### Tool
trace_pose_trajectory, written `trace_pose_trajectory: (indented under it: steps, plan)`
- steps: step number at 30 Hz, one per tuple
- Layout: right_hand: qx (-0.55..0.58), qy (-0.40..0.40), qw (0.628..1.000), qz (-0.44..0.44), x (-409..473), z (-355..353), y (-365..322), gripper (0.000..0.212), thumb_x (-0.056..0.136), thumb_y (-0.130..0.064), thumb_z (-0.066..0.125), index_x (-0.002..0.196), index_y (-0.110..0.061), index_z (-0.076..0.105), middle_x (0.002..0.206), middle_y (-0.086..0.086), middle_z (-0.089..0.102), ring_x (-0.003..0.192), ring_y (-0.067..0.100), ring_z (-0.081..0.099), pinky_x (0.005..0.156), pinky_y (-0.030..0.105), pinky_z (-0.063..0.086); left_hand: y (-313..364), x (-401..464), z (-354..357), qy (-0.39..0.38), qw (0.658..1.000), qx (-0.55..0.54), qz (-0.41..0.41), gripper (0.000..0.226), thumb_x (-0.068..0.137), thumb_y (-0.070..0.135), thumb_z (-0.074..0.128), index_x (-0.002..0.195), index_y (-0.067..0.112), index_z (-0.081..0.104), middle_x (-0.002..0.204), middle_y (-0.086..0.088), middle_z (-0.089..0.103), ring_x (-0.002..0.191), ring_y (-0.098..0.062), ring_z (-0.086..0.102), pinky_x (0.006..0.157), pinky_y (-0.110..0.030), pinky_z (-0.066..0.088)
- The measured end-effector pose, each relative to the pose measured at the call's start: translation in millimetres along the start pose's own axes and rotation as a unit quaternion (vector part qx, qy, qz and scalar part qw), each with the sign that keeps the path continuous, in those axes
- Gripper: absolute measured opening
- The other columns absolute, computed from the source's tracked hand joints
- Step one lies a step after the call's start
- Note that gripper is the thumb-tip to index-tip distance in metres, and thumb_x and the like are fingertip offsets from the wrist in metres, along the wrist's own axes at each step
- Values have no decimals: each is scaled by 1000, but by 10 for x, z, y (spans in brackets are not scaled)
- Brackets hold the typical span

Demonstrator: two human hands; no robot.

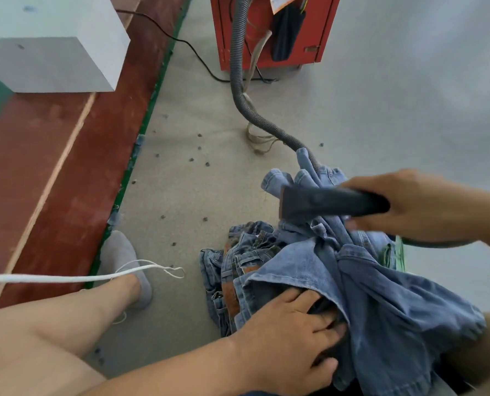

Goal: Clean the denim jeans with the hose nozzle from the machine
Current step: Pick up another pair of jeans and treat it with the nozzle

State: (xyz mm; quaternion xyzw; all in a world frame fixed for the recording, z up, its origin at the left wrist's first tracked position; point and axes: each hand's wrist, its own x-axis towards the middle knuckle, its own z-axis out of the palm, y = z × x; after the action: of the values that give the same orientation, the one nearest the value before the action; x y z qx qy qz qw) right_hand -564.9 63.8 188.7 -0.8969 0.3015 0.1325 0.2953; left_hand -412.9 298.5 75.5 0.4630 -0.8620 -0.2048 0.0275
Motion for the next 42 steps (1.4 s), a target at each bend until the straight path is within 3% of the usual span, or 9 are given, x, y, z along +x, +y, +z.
trace_pose_trajectory:
  steps: [7,11,16,18,23,26,33,38,42]
  plan:
    - [-70,24,994,85,-126,-212,353,37,78,-67,63,113,-59,58,88,-34,66,83,-10,60,69,27,45,-112,71,-144,248,968,-24,8,35,104,33,41,85,21,68,81,9,68,123,-17,57,114,-40,33]
    - [-68,79,986,128,-137,-155,447,37,76,-63,63,109,-47,64,73,-21,67,74,-2,59,67,30,44,-501,427,-419,333,847,-325,-256,28,107,38,36,93,19,51,67,5,54,62,-11,56,61,-32,49]
    - [31,171,966,191,-199,-222,488,16,86,-55,67,91,-41,61,64,-21,67,60,13,65,49,28,43,-995,730,-641,-355,891,-122,-257,41,101,44,51,139,30,61,142,-8,55,131,-31,47,101,-41,40]
    - [51,200,956,206,-226,-280,532,17,90,-50,69,90,-35,61,64,-25,67,54,8,64,52,28,41,-950,880,-612,-436,872,26,-222,37,98,33,51,133,28,61,134,-11,47,137,-39,31,109,-58,28]
    - [69,222,943,236,-283,-349,660,18,91,-45,70,87,-31,60,58,-9,67,50,12,62,53,29,40,-1040,1312,-743,1,947,96,-305,19,98,17,48,106,17,65,120,-10,62,117,-30,53,97,-44,42]
    - [55,217,944,244,-275,-325,724,20,93,-45,70,85,-30,59,60,-6,63,62,16,63,55,30,40,-946,1543,-663,251,945,-112,-179,16,99,9,49,98,8,65,102,-9,65,86,-26,59,78,-41,50]
    - [43,206,952,223,-192,-339,679,17,93,-47,69,93,-33,61,70,-8,64,68,14,62,60,32,45,-906,2077,-292,-18,777,-373,-507,123,85,82,52,158,-7,10,164,-24,24,148,-41,33,115,-47,37]
    - [42,212,953,214,-174,-390,598,16,94,-47,68,98,-32,62,72,-8,64,68,14,63,63,33,48,-1044,1954,-109,124,629,-564,-520,8,91,15,71,86,22,71,96,-12,71,86,-27,63,67,-33,51]
    - [57,231,947,218,-239,-450,571,15,93,-46,70,98,-33,64,62,-6,64,64,14,64,58,32,45,-952,1705,-294,254,585,-661,-396,39,91,-9,52,80,22,73,84,-2,73,79,-16,64,68,-23,52]
